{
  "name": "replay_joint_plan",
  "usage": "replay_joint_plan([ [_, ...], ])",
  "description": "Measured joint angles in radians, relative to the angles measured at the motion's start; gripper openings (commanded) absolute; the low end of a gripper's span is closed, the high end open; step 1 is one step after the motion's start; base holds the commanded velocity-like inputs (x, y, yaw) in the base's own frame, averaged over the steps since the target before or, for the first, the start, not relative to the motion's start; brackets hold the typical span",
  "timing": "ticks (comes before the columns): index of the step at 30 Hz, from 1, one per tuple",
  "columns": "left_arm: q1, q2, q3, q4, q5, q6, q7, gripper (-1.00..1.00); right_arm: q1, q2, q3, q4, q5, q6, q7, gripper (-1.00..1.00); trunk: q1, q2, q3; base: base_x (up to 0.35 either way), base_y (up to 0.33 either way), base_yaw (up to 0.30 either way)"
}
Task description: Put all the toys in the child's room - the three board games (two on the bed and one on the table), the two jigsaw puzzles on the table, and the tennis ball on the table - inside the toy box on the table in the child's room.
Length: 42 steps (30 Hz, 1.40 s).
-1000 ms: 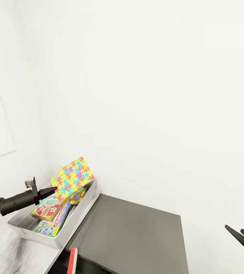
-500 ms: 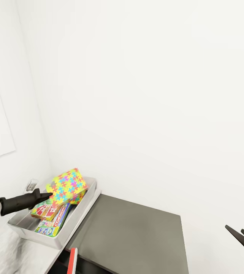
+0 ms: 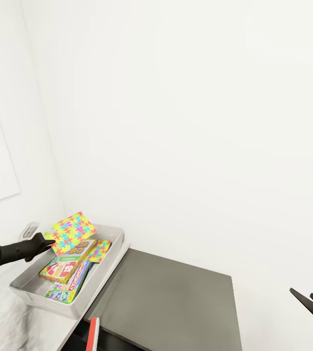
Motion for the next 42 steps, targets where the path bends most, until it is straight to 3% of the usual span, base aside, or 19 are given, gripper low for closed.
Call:
replay_joint_plan([
  [8, -0.006, -0.027, 0.010, 0.005, 0.009, -0.005, 0.090, -1.00, 0.000, -0.001, -0.002, 0.000, 0.000, 0.000, 0.000, 1.00, 0.000, 0.000, -0.008, 0.000, 0.000, 0.000],
  [14, -0.012, -0.053, 0.012, 0.006, 0.014, -0.064, 0.153, -1.00, 0.000, -0.001, -0.002, 0.001, 0.000, 0.001, 0.000, 1.00, 0.000, 0.000, -0.018, 0.000, 0.000, 0.000],
  [21, -0.025, -0.071, 0.012, 0.007, 0.020, -0.081, 0.210, -1.00, 0.000, -0.001, -0.003, 0.001, 0.000, 0.002, 0.000, 1.00, 0.000, 0.000, -0.029, 0.000, 0.000, 0.000],
  [25, -0.033, -0.082, 0.015, 0.011, 0.027, -0.105, 0.275, -1.00, 0.000, -0.001, -0.004, 0.001, 0.000, 0.002, 0.000, 1.00, 0.000, 0.000, -0.036, 0.000, 0.000, 0.000],
  [28, -0.040, -0.085, 0.014, 0.039, 0.075, -0.130, 0.331, -1.00, 0.000, -0.001, -0.004, 0.001, 0.000, 0.002, -0.001, 1.00, 0.000, 0.000, -0.041, 0.000, 0.000, 0.000],
  [32, -0.094, -0.083, 0.012, 0.138, 0.187, -0.154, 0.440, -1.00, 0.000, -0.001, -0.004, 0.001, 0.000, 0.003, -0.001, 1.00, 0.000, 0.000, -0.047, 0.000, 0.000, 0.000],
  [36, -0.112, -0.083, 0.013, 0.177, 0.216, -0.190, 0.499, -1.00, 0.000, -0.001, -0.004, 0.001, 0.000, 0.003, -0.001, 1.00, 0.000, 0.000, -0.054, 0.000, 0.000, 0.000],
  [42, -0.117, -0.084, 0.013, 0.189, 0.227, -0.207, 0.521, -1.00, 0.000, -0.001, -0.008, 0.001, 0.000, 0.003, -0.002, 1.00, 0.000, 0.000, -0.064, 0.000, 0.000, 0.000],
])
